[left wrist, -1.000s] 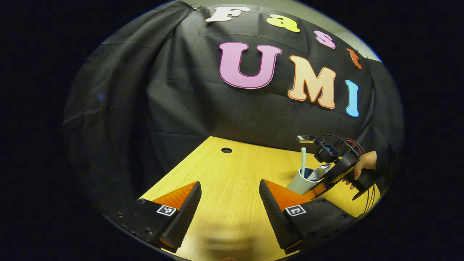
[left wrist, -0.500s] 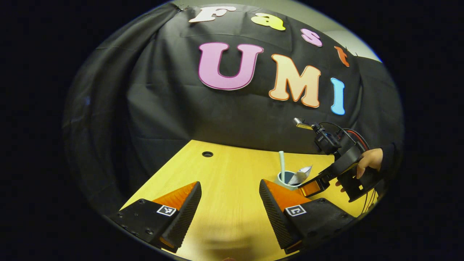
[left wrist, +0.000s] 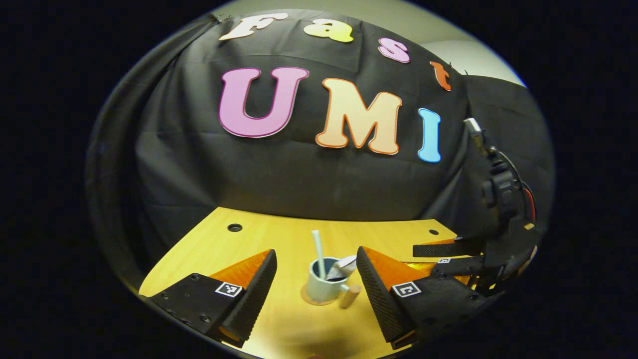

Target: Put the toothbrush and toothpaste on the desktop into the cup, then pick up the cup and place it on the coaster on the desktop.

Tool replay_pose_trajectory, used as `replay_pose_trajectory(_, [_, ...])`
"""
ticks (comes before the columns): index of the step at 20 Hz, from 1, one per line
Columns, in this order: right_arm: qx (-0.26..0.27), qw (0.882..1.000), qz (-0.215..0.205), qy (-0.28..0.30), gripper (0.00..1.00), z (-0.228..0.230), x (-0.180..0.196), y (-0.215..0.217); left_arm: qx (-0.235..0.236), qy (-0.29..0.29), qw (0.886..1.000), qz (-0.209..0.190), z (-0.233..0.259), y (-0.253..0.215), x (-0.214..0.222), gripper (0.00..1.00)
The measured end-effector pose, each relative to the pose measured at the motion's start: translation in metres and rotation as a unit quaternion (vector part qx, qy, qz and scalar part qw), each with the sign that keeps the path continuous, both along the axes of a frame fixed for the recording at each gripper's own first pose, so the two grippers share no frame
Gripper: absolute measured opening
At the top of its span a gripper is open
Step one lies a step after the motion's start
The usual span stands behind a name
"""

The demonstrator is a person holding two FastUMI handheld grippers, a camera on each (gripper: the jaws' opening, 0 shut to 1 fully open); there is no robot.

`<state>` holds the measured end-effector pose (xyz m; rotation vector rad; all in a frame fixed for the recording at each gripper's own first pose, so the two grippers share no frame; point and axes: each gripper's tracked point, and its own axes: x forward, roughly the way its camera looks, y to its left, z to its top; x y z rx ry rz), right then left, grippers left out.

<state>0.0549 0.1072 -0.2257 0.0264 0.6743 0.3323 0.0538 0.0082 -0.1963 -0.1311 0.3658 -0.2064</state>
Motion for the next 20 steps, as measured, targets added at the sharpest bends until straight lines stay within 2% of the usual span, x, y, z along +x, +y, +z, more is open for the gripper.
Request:
replay_pose_trajectory(3, [0.013,0.996,-0.04,-0.078,0.99,0.043,-0.006,-0.058,-0.008,-0.019,1.0,0.002,0.024,-0.049,-0.004,0.93])
replay_pose_trajectory(6, [0.019,0.986,-0.077,-0.144,0.99,0.073,-0.016,-0.102,0.02,-0.061,0.997,0.044,0.05,-0.071,-0.01,0.93])
replay_pose_trajectory(8, [0.019,0.982,-0.082,-0.171,0.99,0.089,-0.025,-0.12,0.036,-0.075,0.995,0.06,0.061,-0.083,-0.014,0.9])
replay_pose_trajectory(11, [0.023,0.973,-0.112,-0.2,0.99,0.113,-0.034,-0.143,0.035,-0.085,0.995,0.048,0.074,-0.099,-0.021,0.93])
replay_pose_trajectory(13, [0.025,0.963,-0.142,-0.228,0.99,0.132,-0.032,-0.154,0.044,-0.085,0.995,0.04,0.076,-0.096,-0.022,0.93])
replay_pose_trajectory(15, [0.031,0.957,-0.158,-0.241,0.96,0.144,-0.032,-0.153,0.045,-0.087,0.995,0.038,0.081,-0.09,-0.023,0.93])
replay_pose_trajectory(16, [0.027,0.954,-0.16,-0.251,0.99,0.15,-0.032,-0.152,0.045,-0.093,0.994,0.041,0.086,-0.084,-0.022,0.93])
replay_pose_trajectory(20, [0.015,0.95,-0.175,-0.257,0.96,0.153,-0.028,-0.149,0.045,-0.098,0.993,0.042,0.09,-0.064,-0.019,0.94])
